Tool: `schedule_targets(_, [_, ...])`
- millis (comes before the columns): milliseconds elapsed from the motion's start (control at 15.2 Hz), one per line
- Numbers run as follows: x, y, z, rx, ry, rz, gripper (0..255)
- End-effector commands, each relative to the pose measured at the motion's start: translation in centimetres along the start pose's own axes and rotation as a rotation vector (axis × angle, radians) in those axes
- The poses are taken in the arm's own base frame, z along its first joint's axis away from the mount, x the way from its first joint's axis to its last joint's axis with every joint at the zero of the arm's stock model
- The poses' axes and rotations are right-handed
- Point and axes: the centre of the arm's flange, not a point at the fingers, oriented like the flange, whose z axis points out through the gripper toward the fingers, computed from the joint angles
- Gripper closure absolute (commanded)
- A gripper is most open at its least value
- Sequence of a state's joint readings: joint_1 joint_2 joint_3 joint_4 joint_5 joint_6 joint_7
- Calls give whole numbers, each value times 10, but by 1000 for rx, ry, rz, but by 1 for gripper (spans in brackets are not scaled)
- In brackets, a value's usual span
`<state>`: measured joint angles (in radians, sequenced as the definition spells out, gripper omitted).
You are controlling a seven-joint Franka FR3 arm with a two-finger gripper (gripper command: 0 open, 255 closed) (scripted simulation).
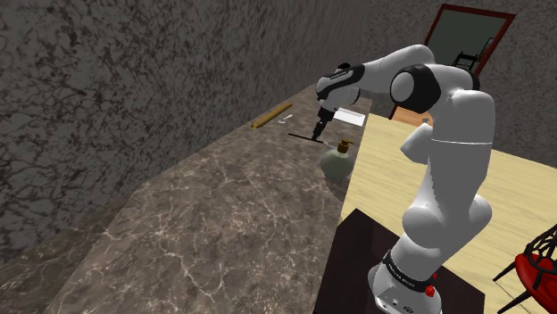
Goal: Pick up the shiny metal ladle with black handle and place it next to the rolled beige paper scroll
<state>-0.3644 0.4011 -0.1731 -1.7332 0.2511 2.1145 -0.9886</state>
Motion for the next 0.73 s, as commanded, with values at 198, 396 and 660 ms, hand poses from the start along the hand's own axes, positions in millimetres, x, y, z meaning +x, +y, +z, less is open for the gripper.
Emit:
schedule_targets(198, [0,-1,-43,0,0,0,0])
schedule_targets(396, [0,-1,-43,0,0,0,0])
schedule_targets(660, [0,-1,-43,0,0,0,0])
